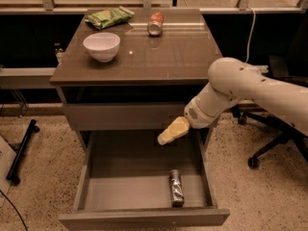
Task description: Pick redbull can from middle drawer and place on counter
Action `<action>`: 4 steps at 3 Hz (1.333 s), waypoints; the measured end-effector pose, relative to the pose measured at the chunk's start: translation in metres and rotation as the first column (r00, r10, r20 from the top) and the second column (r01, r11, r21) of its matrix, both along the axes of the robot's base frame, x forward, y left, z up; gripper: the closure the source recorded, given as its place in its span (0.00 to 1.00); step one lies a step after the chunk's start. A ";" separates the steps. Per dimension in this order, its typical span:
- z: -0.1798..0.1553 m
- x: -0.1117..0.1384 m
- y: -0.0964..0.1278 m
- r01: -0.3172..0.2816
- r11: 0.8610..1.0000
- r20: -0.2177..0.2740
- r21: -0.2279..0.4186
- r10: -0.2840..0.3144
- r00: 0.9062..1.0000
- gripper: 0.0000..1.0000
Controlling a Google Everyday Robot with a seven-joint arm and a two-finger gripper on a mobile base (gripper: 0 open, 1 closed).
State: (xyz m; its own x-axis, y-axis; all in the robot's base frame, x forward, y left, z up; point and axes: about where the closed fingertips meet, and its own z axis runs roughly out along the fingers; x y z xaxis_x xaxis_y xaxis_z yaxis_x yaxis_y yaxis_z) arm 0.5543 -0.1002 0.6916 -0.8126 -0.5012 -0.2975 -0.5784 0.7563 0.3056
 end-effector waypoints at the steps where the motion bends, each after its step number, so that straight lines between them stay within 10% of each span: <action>1: -0.039 0.000 0.010 0.042 0.998 -0.064 0.043 -0.039 0.997 0.00; 3: -0.067 0.001 0.019 0.093 0.994 -0.127 0.059 -0.085 0.988 0.00; 4: -0.105 0.004 0.028 0.161 0.985 -0.199 0.062 -0.146 0.969 0.00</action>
Offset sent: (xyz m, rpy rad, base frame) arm -0.0006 0.0080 -0.0300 0.0359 0.0501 -0.0335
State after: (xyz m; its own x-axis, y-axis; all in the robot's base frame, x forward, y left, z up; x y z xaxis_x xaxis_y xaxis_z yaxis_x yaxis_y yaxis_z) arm 0.5585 -0.0720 0.5870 -0.9238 -0.3478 -0.1604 -0.3816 0.8009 0.4614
